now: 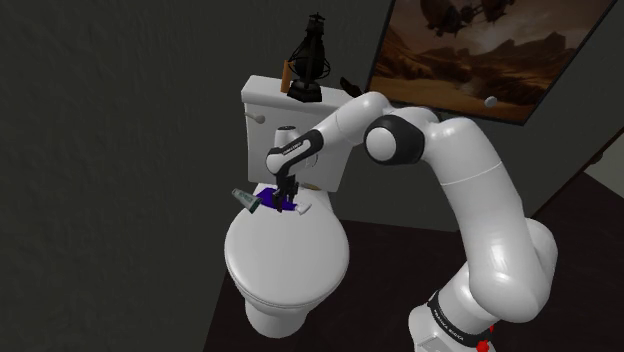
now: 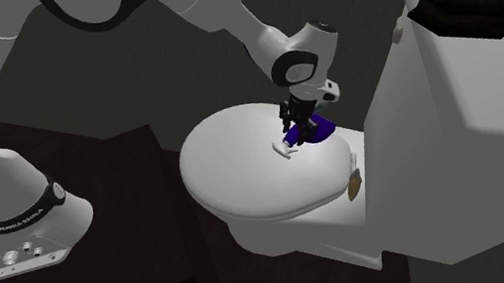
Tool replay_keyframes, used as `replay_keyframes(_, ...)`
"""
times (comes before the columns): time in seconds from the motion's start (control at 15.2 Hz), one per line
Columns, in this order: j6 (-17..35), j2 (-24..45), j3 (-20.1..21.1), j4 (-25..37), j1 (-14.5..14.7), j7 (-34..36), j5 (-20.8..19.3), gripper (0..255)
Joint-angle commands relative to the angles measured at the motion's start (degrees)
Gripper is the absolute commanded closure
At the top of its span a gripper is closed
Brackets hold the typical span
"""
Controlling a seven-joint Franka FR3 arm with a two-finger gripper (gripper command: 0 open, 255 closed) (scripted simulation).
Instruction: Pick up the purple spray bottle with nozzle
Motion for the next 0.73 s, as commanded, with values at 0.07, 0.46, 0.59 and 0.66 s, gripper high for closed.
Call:
replay_keyframes(0.07,-1.0,-1.7,0.0,-0.7,0.0,0.1,0.0,255)
replay_keyframes(0.46,-3.3,-5.4,-0.1,-2.0,0.1,0.2,-0.1,255)
replay_keyframes(0.59,-4.2,-6.5,-0.1,-2.4,0.1,0.2,-0.1,255)
replay_keyframes(0.66,-4.6,-7.1,-0.1,-2.5,0.1,0.2,-0.1,255)
